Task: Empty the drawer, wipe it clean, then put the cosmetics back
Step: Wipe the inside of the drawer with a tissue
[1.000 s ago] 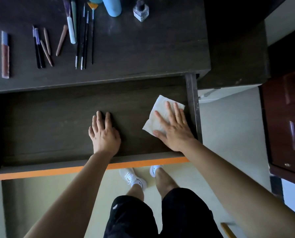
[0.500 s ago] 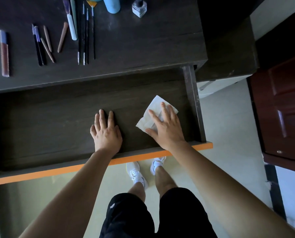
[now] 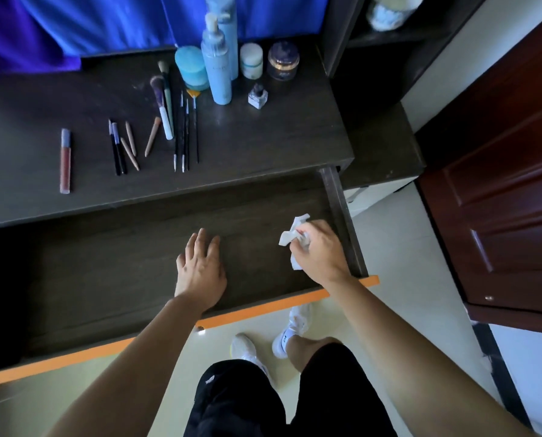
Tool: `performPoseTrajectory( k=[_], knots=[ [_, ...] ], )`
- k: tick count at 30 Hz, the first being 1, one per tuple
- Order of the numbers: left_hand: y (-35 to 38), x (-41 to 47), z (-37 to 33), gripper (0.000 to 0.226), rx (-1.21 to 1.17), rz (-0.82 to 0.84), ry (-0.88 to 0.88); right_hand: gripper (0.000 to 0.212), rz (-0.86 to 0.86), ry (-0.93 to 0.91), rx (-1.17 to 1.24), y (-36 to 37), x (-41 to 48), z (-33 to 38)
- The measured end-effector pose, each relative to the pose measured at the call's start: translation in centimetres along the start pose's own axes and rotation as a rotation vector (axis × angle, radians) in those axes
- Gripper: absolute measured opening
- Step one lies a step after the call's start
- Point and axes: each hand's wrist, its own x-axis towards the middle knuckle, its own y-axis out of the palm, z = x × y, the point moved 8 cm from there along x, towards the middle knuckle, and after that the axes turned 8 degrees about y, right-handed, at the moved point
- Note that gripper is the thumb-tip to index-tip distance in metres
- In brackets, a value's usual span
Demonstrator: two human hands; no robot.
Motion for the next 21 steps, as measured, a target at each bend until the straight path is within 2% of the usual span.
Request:
performPoseTrajectory(
  k=[7,11,15,21],
  knots=[
    [-8.1,4.3,-9.9,0.057,0.003,-0.158,0.271,0.032,-0.188,0.022,-0.014,-11.5,1.2,0.6],
    [-10.5,7.9,-15.7,0.055,0.014,-0.193,0.341,0.032,-0.236,0.062,0.003,-16.0,4.0,-1.5],
    [-10.7,12.6,-19.8,0.055,0.056,-0.183,0.34,0.031,-0.219,0.041,-0.002,-17.9,8.9,-4.8],
    [-8.6,20.1,-22.4,0.056,0.094,-0.15,0.201,0.029,-0.162,-0.001,0.028,-17.7,18.6,-9.0]
  ],
)
